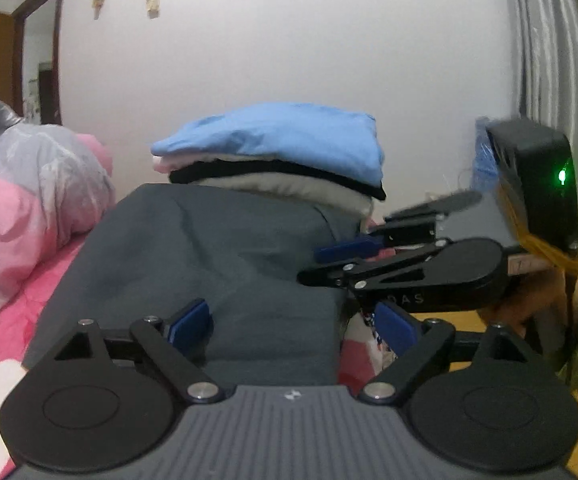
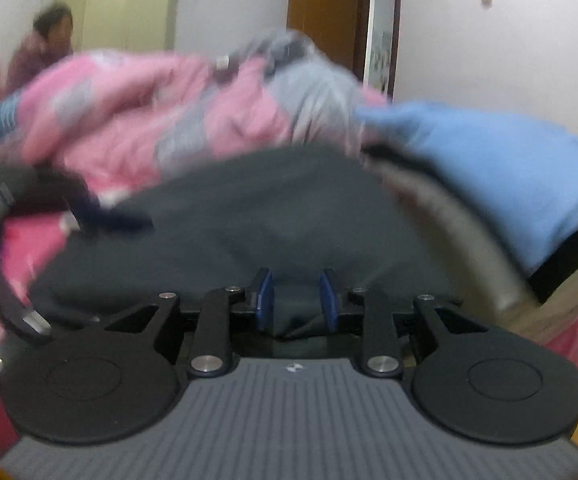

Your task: Fold clothes

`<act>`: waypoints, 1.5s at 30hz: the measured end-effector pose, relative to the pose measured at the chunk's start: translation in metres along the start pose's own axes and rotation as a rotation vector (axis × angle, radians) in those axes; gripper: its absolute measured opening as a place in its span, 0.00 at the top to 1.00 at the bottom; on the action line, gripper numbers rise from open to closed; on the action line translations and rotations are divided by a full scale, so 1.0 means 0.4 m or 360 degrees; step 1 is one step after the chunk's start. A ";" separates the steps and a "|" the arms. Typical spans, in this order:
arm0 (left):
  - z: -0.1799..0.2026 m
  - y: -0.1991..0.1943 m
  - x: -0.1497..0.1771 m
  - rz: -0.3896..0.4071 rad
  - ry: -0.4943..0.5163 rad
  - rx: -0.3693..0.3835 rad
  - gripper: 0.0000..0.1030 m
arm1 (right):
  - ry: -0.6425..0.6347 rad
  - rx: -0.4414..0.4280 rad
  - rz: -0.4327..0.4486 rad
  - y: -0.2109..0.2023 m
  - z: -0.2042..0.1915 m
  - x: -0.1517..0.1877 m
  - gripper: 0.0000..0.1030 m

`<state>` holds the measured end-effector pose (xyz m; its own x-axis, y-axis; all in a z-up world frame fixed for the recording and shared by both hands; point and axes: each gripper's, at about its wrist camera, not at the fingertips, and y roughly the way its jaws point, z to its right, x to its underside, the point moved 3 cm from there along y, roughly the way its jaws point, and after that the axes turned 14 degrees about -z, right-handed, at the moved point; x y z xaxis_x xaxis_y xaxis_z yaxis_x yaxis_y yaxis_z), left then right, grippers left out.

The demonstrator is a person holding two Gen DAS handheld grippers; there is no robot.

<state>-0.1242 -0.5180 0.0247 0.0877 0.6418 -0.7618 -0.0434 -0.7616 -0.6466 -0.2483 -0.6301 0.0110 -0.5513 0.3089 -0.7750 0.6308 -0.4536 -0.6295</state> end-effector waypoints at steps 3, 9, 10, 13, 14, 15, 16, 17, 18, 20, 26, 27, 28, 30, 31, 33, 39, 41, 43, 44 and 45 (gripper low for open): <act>0.000 -0.068 0.007 0.0051 -0.0020 -0.0048 0.08 | 0.0144 -0.0002 0.0056 -0.056 0.003 -0.003 0.75; 0.015 -0.179 0.062 0.0056 -0.0226 -0.0085 0.01 | 0.0348 -0.0082 0.0073 -0.206 -0.045 0.093 0.51; 0.019 -0.196 0.073 0.0055 -0.0265 -0.0087 0.00 | 0.0382 -0.0106 0.0061 -0.227 -0.056 0.118 0.50; 0.028 -0.250 0.105 0.0052 -0.0385 -0.0090 0.00 | 0.0458 -0.0150 0.0032 -0.286 -0.095 0.192 0.37; 0.031 -0.268 0.115 0.0051 -0.0425 -0.0091 0.00 | 0.0471 -0.0143 0.0018 -0.301 -0.113 0.209 0.29; 0.034 -0.285 0.126 0.0050 -0.0465 -0.0092 0.00 | 0.0484 -0.0127 0.0003 -0.313 -0.132 0.221 0.21; 0.037 -0.303 0.137 0.0049 -0.0505 -0.0093 0.00 | 0.0498 -0.0109 -0.0003 -0.323 -0.148 0.229 0.19; 0.038 -0.318 0.146 0.0046 -0.0550 -0.0098 0.00 | 0.0512 -0.0098 -0.0003 -0.339 -0.161 0.240 0.15; 0.036 -0.332 0.153 0.0040 -0.0600 -0.0108 0.00 | 0.0527 -0.0092 -0.0006 -0.354 -0.174 0.250 0.12; 0.033 -0.354 0.168 0.0037 -0.0683 -0.0104 0.00 | 0.0557 -0.0072 -0.0022 -0.368 -0.197 0.256 0.08; 0.048 -0.401 0.217 -0.0031 -0.0799 -0.0169 0.00 | 0.0564 0.0062 -0.0004 -0.409 -0.261 0.252 0.01; 0.051 -0.408 0.224 -0.0021 -0.0797 -0.0195 0.00 | 0.0562 0.0086 -0.0002 -0.416 -0.268 0.250 0.01; 0.055 -0.415 0.230 -0.0010 -0.0794 -0.0220 0.00 | 0.0559 0.0113 -0.0008 -0.420 -0.275 0.247 0.01; 0.063 -0.422 0.238 -0.0010 -0.0778 -0.0271 0.00 | 0.0556 0.0167 -0.0026 -0.423 -0.286 0.243 0.01; 0.067 -0.424 0.241 -0.0013 -0.0768 -0.0297 0.00 | 0.0555 0.0195 -0.0036 -0.424 -0.293 0.240 0.01; 0.075 -0.424 0.244 -0.0045 -0.0746 -0.0346 0.00 | 0.0562 0.0246 -0.0043 -0.429 -0.308 0.238 0.01; 0.084 -0.418 0.249 -0.0064 -0.0748 -0.0425 0.00 | 0.0526 0.0408 -0.0041 -0.437 -0.355 0.235 0.01; 0.081 -0.421 0.252 -0.0065 -0.0773 -0.0409 0.00 | 0.0512 0.0441 -0.0048 -0.437 -0.365 0.230 0.01; 0.073 -0.421 0.254 -0.0084 -0.0796 -0.0401 0.00 | 0.0514 0.0462 -0.0053 -0.439 -0.371 0.226 0.01; 0.071 -0.420 0.254 -0.0097 -0.0800 -0.0410 0.00 | 0.0520 0.0473 -0.0055 -0.439 -0.373 0.224 0.01; 0.069 -0.417 0.254 -0.0110 -0.0796 -0.0429 0.00 | 0.0528 0.0488 -0.0057 -0.439 -0.374 0.222 0.01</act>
